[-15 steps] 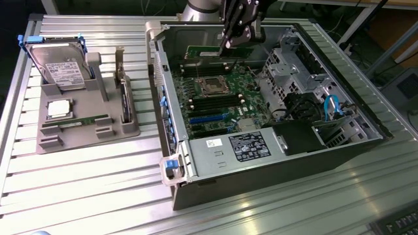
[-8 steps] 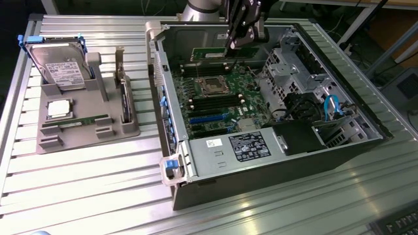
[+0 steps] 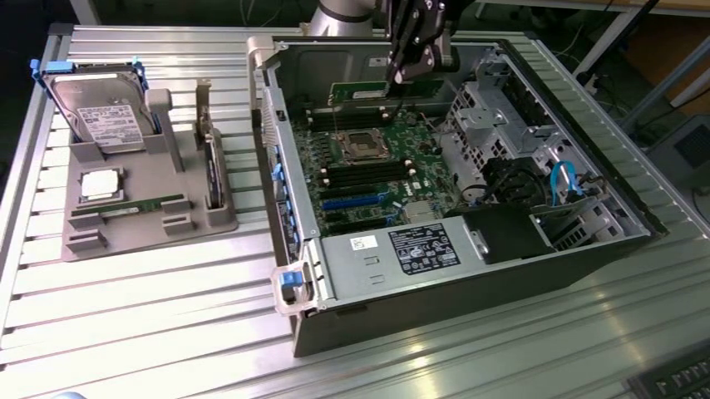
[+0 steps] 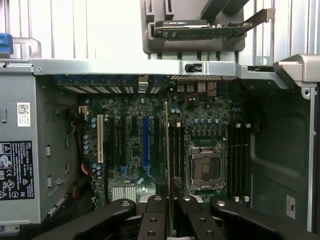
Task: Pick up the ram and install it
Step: 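Pick up the ram and move it above insertion slot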
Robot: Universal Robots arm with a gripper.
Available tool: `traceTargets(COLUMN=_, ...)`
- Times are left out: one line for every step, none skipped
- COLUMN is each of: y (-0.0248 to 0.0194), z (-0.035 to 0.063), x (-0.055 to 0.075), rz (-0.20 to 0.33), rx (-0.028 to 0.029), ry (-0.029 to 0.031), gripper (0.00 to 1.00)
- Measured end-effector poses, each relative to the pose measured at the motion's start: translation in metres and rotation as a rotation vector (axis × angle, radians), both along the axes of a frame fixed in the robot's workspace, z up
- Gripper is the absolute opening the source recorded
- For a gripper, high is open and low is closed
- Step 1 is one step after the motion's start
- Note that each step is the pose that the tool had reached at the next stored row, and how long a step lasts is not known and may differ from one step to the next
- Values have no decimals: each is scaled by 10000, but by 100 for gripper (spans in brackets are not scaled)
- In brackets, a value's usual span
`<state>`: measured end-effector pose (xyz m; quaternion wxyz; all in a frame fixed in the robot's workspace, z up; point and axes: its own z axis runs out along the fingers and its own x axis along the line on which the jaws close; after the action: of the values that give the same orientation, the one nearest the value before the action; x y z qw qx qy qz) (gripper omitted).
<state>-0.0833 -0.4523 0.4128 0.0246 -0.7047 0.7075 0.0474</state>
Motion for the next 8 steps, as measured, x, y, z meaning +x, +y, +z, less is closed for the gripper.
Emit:
traceTargets(y=20, z=0, x=4, rz=-2, rx=-1, ry=0, gripper=14)
traceTargets(y=32, z=0, x=9, rz=0, rx=-1, ry=0, gripper=14)
traceTargets(y=46, z=0, x=14, rz=0, rx=0, ry=0, gripper=14)
traceTargets(y=75, z=-1, x=26, rz=0, rx=-1, ry=0, gripper=14)
traceTargets(y=108, z=-1, x=43, rz=-1, rx=-4, ry=0, gripper=14)
traceTargets(y=142, z=-1, x=68, rz=0, rx=-10, ry=1, gripper=14)
traceTargets(y=170, z=-2, x=88, rz=0, rx=-11, ry=0, gripper=14)
traceTargets(y=194, z=-4, x=104, rz=0, rx=-13, ry=0, gripper=14)
